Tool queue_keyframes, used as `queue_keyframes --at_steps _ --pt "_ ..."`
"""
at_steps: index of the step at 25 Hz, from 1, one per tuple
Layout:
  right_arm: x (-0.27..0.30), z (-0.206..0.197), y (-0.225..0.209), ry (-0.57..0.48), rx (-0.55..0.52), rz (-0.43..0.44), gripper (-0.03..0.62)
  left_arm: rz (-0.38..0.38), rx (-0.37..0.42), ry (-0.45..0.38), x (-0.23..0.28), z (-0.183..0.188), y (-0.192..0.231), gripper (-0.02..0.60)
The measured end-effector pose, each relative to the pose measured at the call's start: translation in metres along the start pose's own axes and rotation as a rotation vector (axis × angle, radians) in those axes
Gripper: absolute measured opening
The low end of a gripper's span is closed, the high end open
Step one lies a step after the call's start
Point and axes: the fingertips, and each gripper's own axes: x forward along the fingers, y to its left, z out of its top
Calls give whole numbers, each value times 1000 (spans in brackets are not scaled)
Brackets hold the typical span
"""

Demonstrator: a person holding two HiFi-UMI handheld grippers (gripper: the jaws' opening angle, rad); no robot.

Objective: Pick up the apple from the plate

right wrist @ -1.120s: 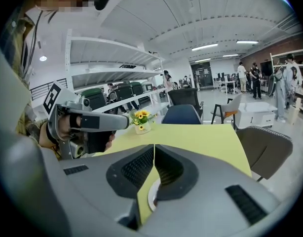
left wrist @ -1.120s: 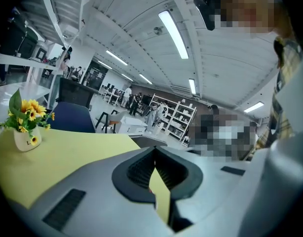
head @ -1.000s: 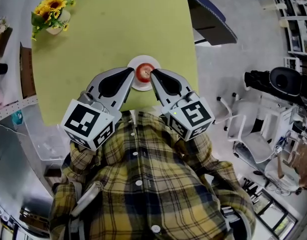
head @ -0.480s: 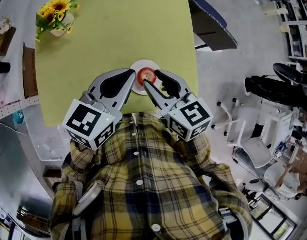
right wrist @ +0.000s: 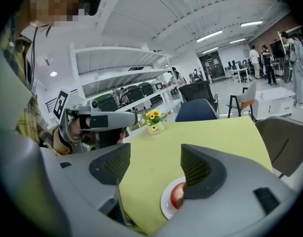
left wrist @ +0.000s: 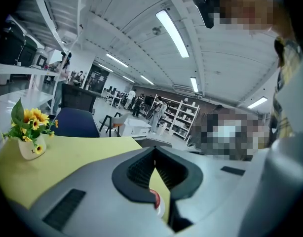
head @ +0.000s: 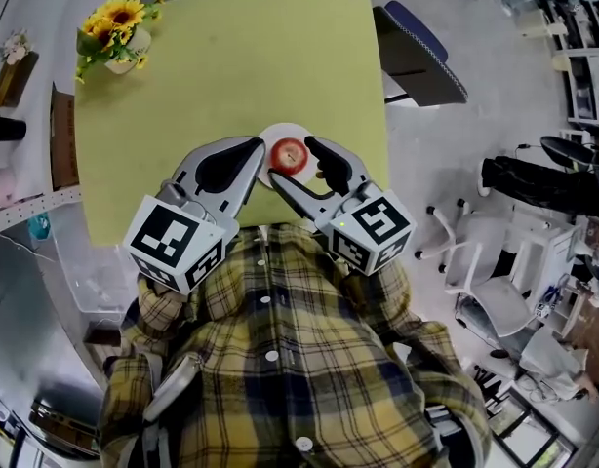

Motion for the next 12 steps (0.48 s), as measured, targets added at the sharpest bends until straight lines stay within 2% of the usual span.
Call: queue_keyframes --at_steps 6,12 --pt "9 -6 1 19 0 33 342 16 -14 11 1 -7 6 8" --pt "15 -25 -2 62 5 37 354 49 -58 37 -1 -26 19 8"
